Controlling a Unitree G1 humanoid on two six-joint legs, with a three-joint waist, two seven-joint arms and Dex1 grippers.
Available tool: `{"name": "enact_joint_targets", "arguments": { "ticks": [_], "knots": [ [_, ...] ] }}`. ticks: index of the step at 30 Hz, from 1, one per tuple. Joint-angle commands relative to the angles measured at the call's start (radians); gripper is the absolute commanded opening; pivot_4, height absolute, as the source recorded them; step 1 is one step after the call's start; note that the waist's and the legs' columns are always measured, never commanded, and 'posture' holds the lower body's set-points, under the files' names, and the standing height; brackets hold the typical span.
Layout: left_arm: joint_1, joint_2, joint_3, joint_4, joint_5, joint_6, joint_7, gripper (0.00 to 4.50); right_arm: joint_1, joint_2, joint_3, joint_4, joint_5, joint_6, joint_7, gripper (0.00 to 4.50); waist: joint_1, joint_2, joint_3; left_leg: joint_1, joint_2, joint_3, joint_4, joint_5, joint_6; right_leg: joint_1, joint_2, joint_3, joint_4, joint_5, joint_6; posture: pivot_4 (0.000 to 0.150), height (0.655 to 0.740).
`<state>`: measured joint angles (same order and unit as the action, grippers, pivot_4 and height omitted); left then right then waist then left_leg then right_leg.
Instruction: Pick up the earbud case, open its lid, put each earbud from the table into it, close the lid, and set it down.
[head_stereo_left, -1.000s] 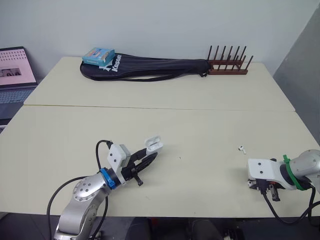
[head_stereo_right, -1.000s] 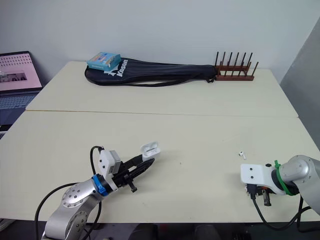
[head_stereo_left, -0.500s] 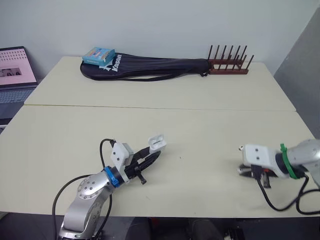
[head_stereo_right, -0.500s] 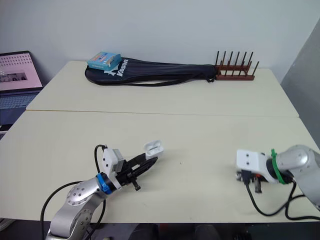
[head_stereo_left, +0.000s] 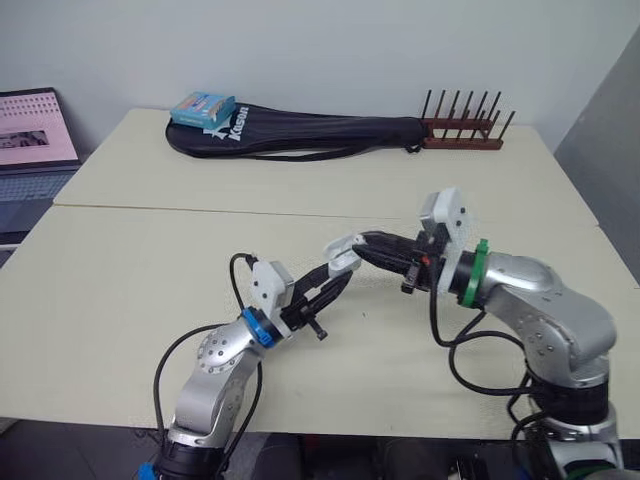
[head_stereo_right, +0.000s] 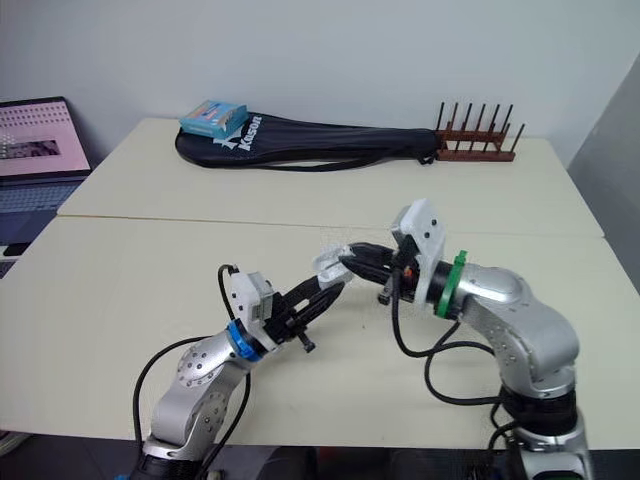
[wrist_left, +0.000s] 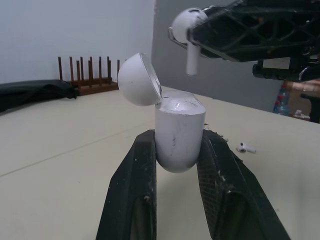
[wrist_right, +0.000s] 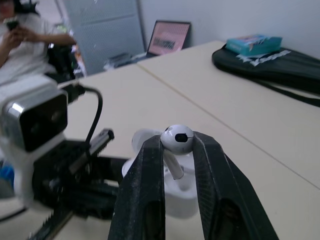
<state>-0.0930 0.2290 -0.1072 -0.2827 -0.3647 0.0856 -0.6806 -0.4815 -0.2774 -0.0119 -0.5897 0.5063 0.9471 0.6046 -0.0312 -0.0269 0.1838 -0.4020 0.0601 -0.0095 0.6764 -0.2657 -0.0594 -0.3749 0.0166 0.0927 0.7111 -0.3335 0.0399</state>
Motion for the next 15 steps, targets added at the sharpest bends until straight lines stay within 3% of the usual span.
{"name": "enact_joint_targets", "arguments": {
  "ticks": [1, 15],
  "knots": [
    [-0.012, -0.013, -0.01, -0.014, 0.014, -0.037, 0.015, 0.75, 0.012, 0.028, 0.0, -0.028, 0.02, -0.026, -0.061, 0.42, 0.0, 0.0, 0.0, 0.0, 0.0, 0.0, 0.0, 0.0, 0.0, 0.0, 0.0, 0.0, 0.0, 0.0, 0.0, 0.15, 0.7087],
    [-0.023, -0.039, -0.022, -0.008, 0.034, -0.055, 0.049, 0.75, 0.078, 0.041, 0.095, -0.047, 0.036, -0.058, -0.128, 0.42, -0.002, 0.0, 0.0, 0.0, 0.0, 0.0, 0.0, 0.0, 0.0, -0.001, 0.001, 0.0, 0.001, 0.0, 0.0, 0.15, 0.7087]
  ]
}}
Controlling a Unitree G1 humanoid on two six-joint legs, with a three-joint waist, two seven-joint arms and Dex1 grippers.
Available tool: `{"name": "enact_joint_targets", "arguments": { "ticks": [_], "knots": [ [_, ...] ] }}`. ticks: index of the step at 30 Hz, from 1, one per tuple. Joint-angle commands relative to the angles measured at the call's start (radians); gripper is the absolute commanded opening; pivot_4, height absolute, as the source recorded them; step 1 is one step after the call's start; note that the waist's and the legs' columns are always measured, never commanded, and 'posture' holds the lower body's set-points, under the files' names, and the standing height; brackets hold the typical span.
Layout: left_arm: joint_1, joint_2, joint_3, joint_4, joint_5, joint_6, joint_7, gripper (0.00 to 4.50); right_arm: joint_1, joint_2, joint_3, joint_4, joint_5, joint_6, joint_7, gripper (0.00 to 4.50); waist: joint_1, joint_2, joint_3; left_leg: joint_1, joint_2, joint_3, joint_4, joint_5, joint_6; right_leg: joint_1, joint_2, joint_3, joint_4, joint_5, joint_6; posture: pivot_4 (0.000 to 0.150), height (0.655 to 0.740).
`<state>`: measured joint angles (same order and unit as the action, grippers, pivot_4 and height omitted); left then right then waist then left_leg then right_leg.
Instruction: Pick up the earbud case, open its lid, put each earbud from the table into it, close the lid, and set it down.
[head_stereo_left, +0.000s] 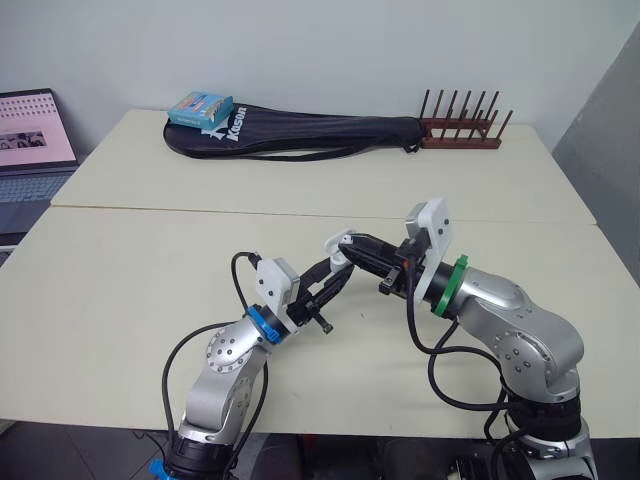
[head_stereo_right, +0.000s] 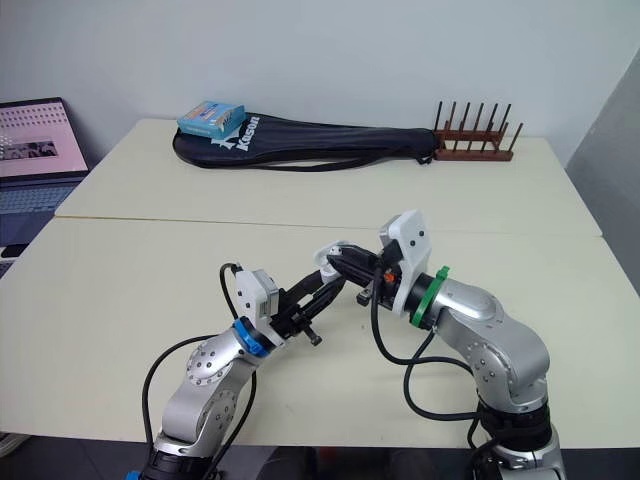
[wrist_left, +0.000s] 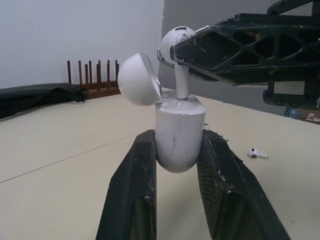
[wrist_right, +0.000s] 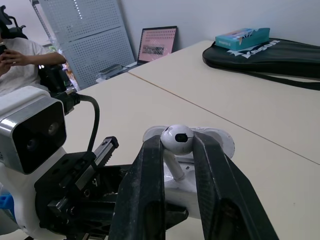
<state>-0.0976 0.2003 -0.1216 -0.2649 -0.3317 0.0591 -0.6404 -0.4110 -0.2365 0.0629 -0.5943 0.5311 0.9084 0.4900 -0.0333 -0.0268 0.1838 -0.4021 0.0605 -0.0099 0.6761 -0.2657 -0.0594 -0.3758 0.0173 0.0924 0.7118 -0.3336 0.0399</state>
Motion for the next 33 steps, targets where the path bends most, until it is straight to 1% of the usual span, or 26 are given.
{"name": "enact_joint_targets", "arguments": {
  "ticks": [1, 14, 19, 21, 22, 24, 25, 30, 33],
  "knots": [
    [-0.02, -0.012, -0.008, -0.023, 0.003, -0.03, 0.01, 0.75, 0.011, -0.001, 0.029, -0.045, 0.011, -0.022, -0.015, 0.42, 0.0, 0.0, 0.0, 0.0, 0.0, 0.0, 0.0, 0.0, 0.0, 0.0, 0.0, 0.0, 0.0, 0.0, 0.0, 0.15, 0.7087],
    [-0.032, -0.029, -0.011, -0.016, 0.024, -0.047, 0.029, 0.75, 0.054, -0.012, 0.112, -0.033, -0.04, -0.075, -0.068, 0.42, 0.0, 0.0, 0.0, 0.0, 0.0, 0.0, 0.0, 0.0, 0.0, 0.0, 0.0, 0.0, 0.0, 0.0, 0.0, 0.15, 0.7087],
    [-0.039, -0.036, -0.009, -0.011, 0.034, -0.058, 0.037, 0.75, 0.064, -0.015, 0.111, -0.028, -0.055, -0.077, -0.099, 0.42, 0.0, 0.0, 0.0, -0.001, 0.0, 0.0, 0.0, 0.0, 0.0, -0.001, 0.0, 0.0, 0.0, 0.0, 0.0, 0.15, 0.7087],
    [-0.038, -0.037, -0.009, -0.012, 0.037, -0.06, 0.037, 0.75, 0.064, -0.015, 0.106, -0.029, -0.056, -0.079, -0.109, 1.16, 0.0, 0.0, 0.0, -0.001, 0.0, 0.0, 0.0, 0.0, 0.0, -0.002, 0.0, 0.0, 0.0, 0.0, 0.0, 0.15, 0.7087],
    [-0.037, -0.037, -0.009, -0.011, 0.039, -0.061, 0.038, 0.75, 0.062, -0.018, 0.103, -0.032, -0.054, -0.08, -0.11, 1.45, 0.0, 0.0, 0.0, -0.002, 0.0, 0.0, 0.0, 0.0, 0.0, -0.002, 0.0, 0.0, 0.0, 0.0, 0.0, 0.15, 0.7087],
    [-0.034, -0.036, -0.011, -0.014, 0.04, -0.061, 0.04, 0.75, 0.06, -0.025, 0.1, -0.04, -0.057, -0.085, -0.114, 2.1, 0.0, 0.0, 0.0, -0.005, 0.0, 0.0, 0.0, 0.0, 0.0, -0.005, 0.0, 0.0, 0.0, 0.0, 0.0, 0.15, 0.7087],
    [-0.033, -0.035, -0.012, -0.015, 0.04, -0.06, 0.041, 0.75, 0.058, -0.028, 0.096, -0.044, -0.055, -0.084, -0.117, 2.54, 0.0, 0.0, 0.0, -0.006, 0.0, -0.001, 0.0, 0.0, 0.0, -0.006, 0.0, 0.0, 0.0, 0.0, 0.0, 0.15, 0.7087],
    [-0.025, -0.033, -0.012, -0.013, 0.04, -0.062, 0.043, 0.75, 0.058, -0.046, 0.061, -0.075, -0.024, -0.072, -0.121, 4.25, 0.001, 0.0, 0.0, -0.014, 0.0, -0.003, 0.0, 0.0, 0.0, -0.012, 0.0, -0.002, 0.0, 0.0, 0.0, 0.15, 0.7087],
    [-0.021, -0.03, -0.008, -0.009, 0.038, -0.062, 0.045, 0.75, 0.061, -0.087, -0.012, -0.116, 0.033, -0.044, -0.097, 4.31, 0.001, 0.0, 0.0, -0.014, 0.0, -0.004, 0.0, 0.0, 0.0, -0.012, 0.0, -0.003, 0.0, 0.0, 0.0, 0.15, 0.7087]
  ]
}}
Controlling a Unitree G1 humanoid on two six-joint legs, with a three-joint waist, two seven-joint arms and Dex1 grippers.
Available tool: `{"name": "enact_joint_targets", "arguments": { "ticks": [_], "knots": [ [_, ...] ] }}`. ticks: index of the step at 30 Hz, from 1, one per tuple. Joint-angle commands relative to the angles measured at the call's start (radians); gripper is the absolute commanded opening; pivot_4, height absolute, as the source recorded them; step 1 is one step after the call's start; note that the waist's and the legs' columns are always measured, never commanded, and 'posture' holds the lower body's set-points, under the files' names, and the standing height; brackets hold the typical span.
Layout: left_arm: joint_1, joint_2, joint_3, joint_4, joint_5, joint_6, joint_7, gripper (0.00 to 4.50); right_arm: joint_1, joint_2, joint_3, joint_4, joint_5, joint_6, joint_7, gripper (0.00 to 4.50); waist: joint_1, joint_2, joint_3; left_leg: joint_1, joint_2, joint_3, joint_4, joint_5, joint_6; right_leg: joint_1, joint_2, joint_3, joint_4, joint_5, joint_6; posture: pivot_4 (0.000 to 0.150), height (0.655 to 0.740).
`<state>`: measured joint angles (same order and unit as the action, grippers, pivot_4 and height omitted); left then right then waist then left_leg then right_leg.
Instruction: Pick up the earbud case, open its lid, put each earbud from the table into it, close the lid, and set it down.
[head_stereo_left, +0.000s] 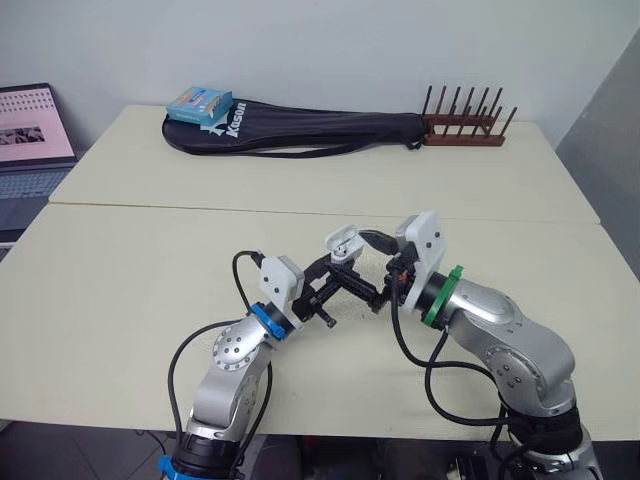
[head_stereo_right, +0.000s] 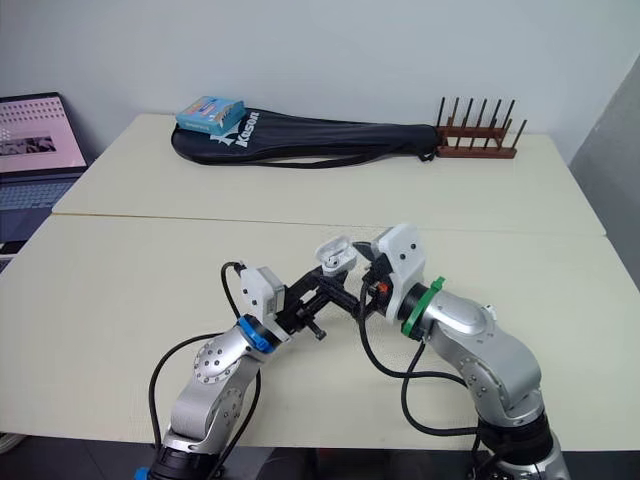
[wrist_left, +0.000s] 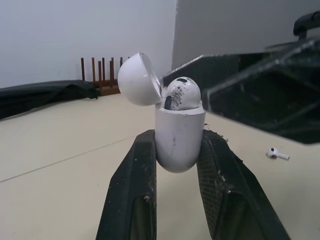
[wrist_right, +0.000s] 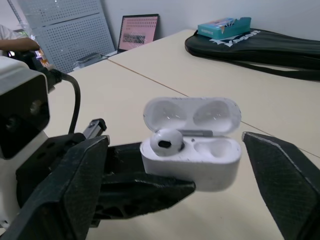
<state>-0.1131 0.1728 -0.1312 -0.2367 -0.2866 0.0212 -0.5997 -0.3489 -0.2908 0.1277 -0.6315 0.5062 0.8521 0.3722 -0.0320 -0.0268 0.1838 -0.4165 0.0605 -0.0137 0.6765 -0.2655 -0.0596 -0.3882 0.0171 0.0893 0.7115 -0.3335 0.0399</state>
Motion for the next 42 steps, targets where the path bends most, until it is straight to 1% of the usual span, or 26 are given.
{"name": "enact_joint_targets", "arguments": {
  "ticks": [1, 3, 6, 8, 10, 12, 14, 18, 19, 21, 26, 30, 33, 38, 42],
  "knots": [
    [-0.006, -0.001, 0.005, -0.033, -0.009, -0.025, 0.004, 0.75, 0.001, -0.062, -0.11, -0.09, 0.075, 0.014, 0.037, 4.31, 0.0, 0.0, 0.0, 0.0, 0.0, 0.0, 0.0, 0.0, 0.0, 0.0, 0.0, 0.0, 0.0, 0.0, 0.0, 0.15, 0.7087],
    [-0.005, 0.002, 0.008, -0.029, -0.012, -0.027, 0.001, 0.75, 0.009, -0.113, -0.152, -0.103, 0.096, 0.008, 0.065, 4.31, 0.0, 0.0, 0.0, 0.0, -0.001, 0.0, 0.0, 0.0, 0.0, 0.0, 0.0, 0.0, 0.0, 0.0, 0.0, 0.15, 0.7087],
    [-0.004, 0.012, 0.015, -0.018, -0.018, -0.032, -0.01, 0.75, 0.067, -0.27, -0.255, -0.102, 0.083, -0.061, 0.178, 4.31, 0.002, 0.0, 0.0, 0.0, -0.001, 0.0, 0.0, 0.0, 0.0, 0.001, 0.0, 0.0, 0.0, 0.0, 0.0, 0.15, 0.7087],
    [-0.005, 0.019, 0.018, -0.01, -0.019, -0.038, -0.018, 0.75, 0.142, -0.352, -0.342, -0.083, 0.074, -0.146, 0.27, 4.31, 0.004, 0.0, 0.0, 0.0, -0.001, 0.0, 0.0, 0.0, 0.0, 0.001, 0.0, -0.001, -0.001, 0.0, 0.0, 0.15, 0.7087],
    [-0.006, 0.023, 0.022, -0.005, -0.021, -0.041, -0.022, 0.75, 0.255, -0.433, -0.426, -0.058, 0.038, -0.215, 0.351, 4.31, 0.004, 0.0, 0.0, 0.0, -0.001, 0.0, 0.0, 0.0, 0.0, 0.001, 0.0, -0.001, -0.001, 0.0, 0.0, 0.15, 0.7087],
    [-0.006, 0.025, 0.028, -0.002, -0.023, -0.043, -0.024, 0.75, 0.379, -0.472, -0.53, -0.008, 0.019, -0.248, 0.394, 4.31, 0.006, 0.0, 0.0, 0.0, -0.001, 0.0, 0.0, 0.0, 0.0, 0.001, 0.0, -0.001, -0.002, 0.0, 0.0, 0.15, 0.7087],
    [-0.005, 0.026, 0.034, 0.0, -0.024, -0.044, -0.026, 0.75, 0.489, -0.488, -0.609, 0.038, -0.008, -0.306, 0.433, 4.31, 0.006, 0.0, 0.0, 0.0, -0.001, 0.0, 0.0, 0.0, 0.0, 0.003, 0.0, -0.001, -0.003, 0.0, 0.0, 0.15, 0.7087],
    [0.004, 0.033, 0.043, 0.001, -0.026, -0.045, -0.031, 0.75, 0.675, -0.468, -0.724, 0.115, -0.06, -0.435, 0.495, 4.31, 0.002, 0.001, -0.001, 0.001, -0.002, 0.001, 0.0, 0.0, 0.0, 0.003, -0.001, 0.0, -0.002, 0.0, 0.0, 0.15, 0.7087],
    [0.006, 0.035, 0.044, 0.001, -0.027, -0.045, -0.033, 0.75, 0.718, -0.462, -0.74, 0.132, -0.074, -0.467, 0.512, 4.31, 0.001, 0.001, -0.001, 0.002, -0.002, 0.001, 0.0, 0.0, 0.0, 0.004, 0.0, 0.0, -0.002, 0.0, 0.0, 0.15, 0.7087],
    [0.006, 0.038, 0.044, 0.004, -0.027, -0.046, -0.035, 0.75, 0.786, -0.446, -0.764, 0.168, -0.095, -0.518, 0.528, 4.5, 0.001, 0.001, -0.001, 0.003, -0.002, 0.001, 0.0, 0.0, 0.0, 0.004, 0.0, 0.0, -0.002, 0.0, 0.0, 0.15, 0.7087],
    [0.004, 0.042, 0.047, 0.011, -0.027, -0.049, -0.033, 0.75, 0.912, -0.42, -0.809, 0.247, -0.117, -0.595, 0.566, 4.5, 0.001, 0.002, -0.002, 0.004, -0.002, 0.002, 0.0, 0.0, 0.0, 0.004, 0.0, 0.002, -0.002, 0.0, 0.0, 0.15, 0.7087],
    [0.01, 0.046, 0.049, 0.011, -0.029, -0.052, -0.034, 0.75, 0.935, -0.422, -0.81, 0.29, -0.131, -0.639, 0.574, 4.5, 0.0, 0.002, -0.002, 0.004, -0.002, 0.003, 0.0, 0.0, 0.0, 0.005, 0.0, 0.002, -0.002, 0.0, 0.0, 0.15, 0.7087],
    [0.01, 0.049, 0.05, 0.012, -0.03, -0.051, -0.033, 0.75, 0.901, -0.429, -0.776, 0.29, -0.144, -0.64, 0.55, 4.5, 0.0, 0.003, -0.002, 0.005, -0.002, 0.003, 0.0, 0.0, 0.0, 0.005, 0.0, 0.003, -0.001, 0.0, 0.0, 0.15, 0.7087],
    [0.009, 0.051, 0.047, 0.008, -0.029, -0.047, -0.032, 0.75, 0.768, -0.433, -0.655, 0.258, -0.17, -0.528, 0.446, 4.5, 0.0, 0.003, -0.002, 0.009, -0.002, 0.004, 0.0, 0.0, 0.0, 0.009, 0.0, 0.004, -0.002, 0.0, 0.0, 0.15, 0.7087],
    [0.006, 0.051, 0.042, 0.006, -0.03, -0.042, -0.032, 0.75, 0.648, -0.436, -0.572, 0.275, -0.182, -0.457, 0.394, 4.5, 0.003, 0.003, -0.002, 0.009, -0.002, 0.004, 0.0, 0.0, 0.0, 0.01, 0.0, 0.004, -0.002, 0.0, 0.0, 0.15, 0.7087]
  ]
}}
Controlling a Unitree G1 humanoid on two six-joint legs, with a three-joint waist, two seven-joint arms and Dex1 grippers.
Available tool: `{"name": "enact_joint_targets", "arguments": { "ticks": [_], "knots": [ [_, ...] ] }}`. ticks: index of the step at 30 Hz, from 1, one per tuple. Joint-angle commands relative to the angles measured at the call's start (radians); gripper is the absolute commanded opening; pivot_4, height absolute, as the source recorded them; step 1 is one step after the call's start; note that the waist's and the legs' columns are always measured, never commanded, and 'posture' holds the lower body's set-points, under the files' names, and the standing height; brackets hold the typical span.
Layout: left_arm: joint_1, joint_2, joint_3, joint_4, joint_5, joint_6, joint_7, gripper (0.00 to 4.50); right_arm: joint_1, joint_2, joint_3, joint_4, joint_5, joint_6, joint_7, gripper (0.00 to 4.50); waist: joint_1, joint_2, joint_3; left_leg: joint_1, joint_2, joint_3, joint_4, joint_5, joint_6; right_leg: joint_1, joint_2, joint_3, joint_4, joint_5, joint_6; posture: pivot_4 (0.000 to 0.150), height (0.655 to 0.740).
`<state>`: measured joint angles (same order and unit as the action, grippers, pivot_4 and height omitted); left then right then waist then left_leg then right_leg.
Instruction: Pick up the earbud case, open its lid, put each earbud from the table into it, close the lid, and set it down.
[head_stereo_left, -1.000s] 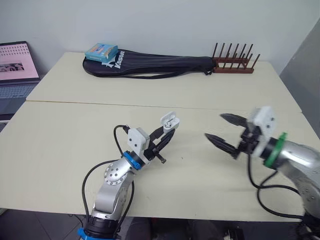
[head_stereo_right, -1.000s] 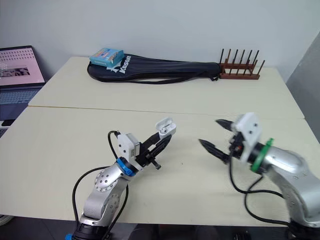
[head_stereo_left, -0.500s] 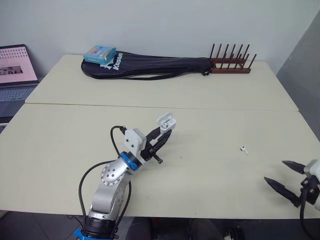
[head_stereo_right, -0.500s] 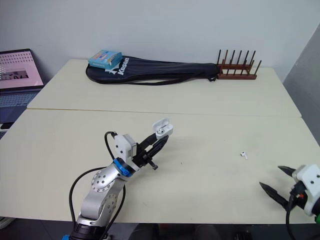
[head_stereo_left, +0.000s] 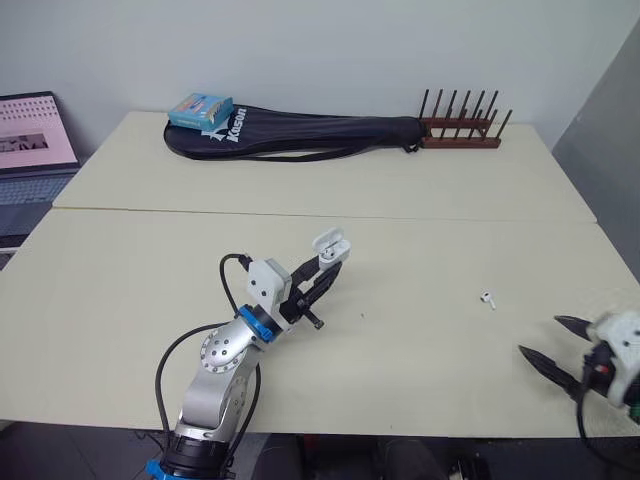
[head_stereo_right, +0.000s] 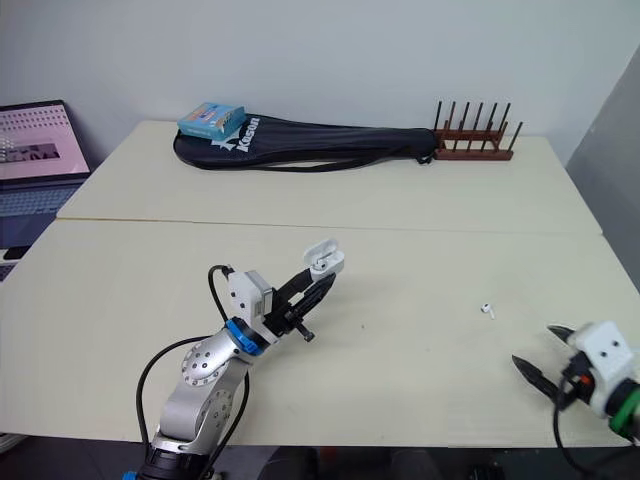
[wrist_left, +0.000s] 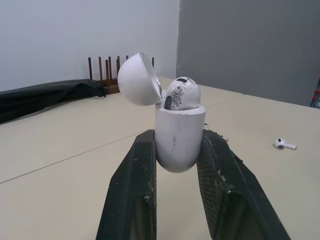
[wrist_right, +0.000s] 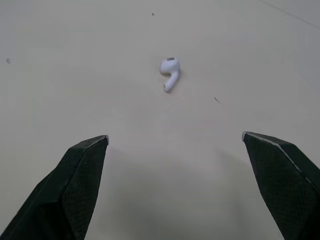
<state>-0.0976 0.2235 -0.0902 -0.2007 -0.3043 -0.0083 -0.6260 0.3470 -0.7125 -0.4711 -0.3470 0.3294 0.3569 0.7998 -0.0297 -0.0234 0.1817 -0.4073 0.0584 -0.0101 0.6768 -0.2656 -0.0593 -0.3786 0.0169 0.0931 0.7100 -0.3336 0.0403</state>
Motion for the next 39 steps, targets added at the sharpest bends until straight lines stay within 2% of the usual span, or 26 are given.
{"name": "enact_joint_targets", "arguments": {
  "ticks": [1, 10, 16, 19, 24, 29, 33, 39],
  "knots": [
    [-0.009, 0.001, 0.0, -0.03, -0.012, -0.013, -0.006, 0.75, -0.074, -0.015, 0.047, -0.004, -0.005, 0.053, -0.04, 4.5, 0.0, 0.0, 0.0, 0.0, 0.0, 0.0, 0.0, 0.0, 0.0, 0.0, 0.0, 0.0, 0.0, 0.0, 0.0, 0.15, 0.7087],
    [-0.01, 0.0, -0.016, -0.033, -0.007, -0.012, -0.004, 0.75, -0.355, 0.052, 0.235, 0.168, -0.054, 0.146, -0.151, 4.5, 0.0, 0.0, 0.0, 0.0, 0.0, 0.0, 0.0, 0.0, 0.0, 0.0, 0.0, 0.0, 0.0, 0.0, 0.0, 0.15, 0.7087],
    [-0.007, 0.003, -0.021, -0.041, -0.003, -0.009, 0.004, 0.75, -0.389, 0.068, 0.262, 0.197, -0.063, 0.204, -0.196, 4.5, 0.001, 0.0, 0.0, 0.0, 0.0, 0.0, 0.0, 0.0, 0.0, 0.0, 0.0, 0.0, 0.001, 0.0, 0.0, 0.15, 0.7087],
    [0.0, 0.007, -0.019, -0.047, -0.003, -0.008, 0.007, 0.75, -0.354, 0.059, 0.246, 0.19, -0.054, 0.214, -0.187, 3.92, 0.001, 0.0, 0.0, 0.0, 0.0, 0.0, 0.001, 0.0, 0.0, 0.0, 0.0, 0.0, 0.001, 0.0, 0.0, 0.15, 0.7087],
    [0.007, 0.01, -0.017, -0.049, -0.004, -0.007, 0.011, 0.75, -0.303, 0.041, 0.243, 0.168, -0.048, 0.224, -0.176, 2.12, 0.004, 0.0, 0.0, 0.002, 0.0, -0.002, 0.001, 0.0, 0.0, 0.004, -0.001, -0.002, 0.0, 0.0, 0.0, 0.15, 0.7087],
    [0.002, 0.009, -0.019, -0.046, -0.005, -0.004, 0.011, 0.75, -0.328, 0.041, 0.273, 0.139, -0.046, 0.214, -0.17, 0.39, 0.003, 0.0, 0.0, 0.006, 0.0, -0.001, 0.001, 0.0, 0.0, 0.008, -0.001, -0.001, -0.001, 0.0, 0.0, 0.15, 0.7087],
    [0.002, 0.01, -0.018, -0.049, -0.006, -0.001, 0.011, 0.75, -0.316, -0.037, 0.356, 0.114, -0.084, 0.094, -0.042, 0.39, 0.001, 0.0, 0.0, 0.006, 0.0, 0.0, 0.0, 0.0, 0.0, 0.007, -0.001, -0.001, -0.001, 0.0, 0.0, 0.15, 0.7087],
    [0.035, 0.013, -0.024, -0.084, -0.003, 0.01, 0.02, 0.75, -0.274, -0.219, 0.435, 0.053, -0.052, -0.132, 0.306, 0.39, 0.001, 0.0, 0.0, 0.006, 0.001, -0.001, -0.001, 0.0, 0.0, 0.006, 0.0, -0.001, -0.001, 0.0, 0.0, 0.15, 0.7087]
  ]
}}
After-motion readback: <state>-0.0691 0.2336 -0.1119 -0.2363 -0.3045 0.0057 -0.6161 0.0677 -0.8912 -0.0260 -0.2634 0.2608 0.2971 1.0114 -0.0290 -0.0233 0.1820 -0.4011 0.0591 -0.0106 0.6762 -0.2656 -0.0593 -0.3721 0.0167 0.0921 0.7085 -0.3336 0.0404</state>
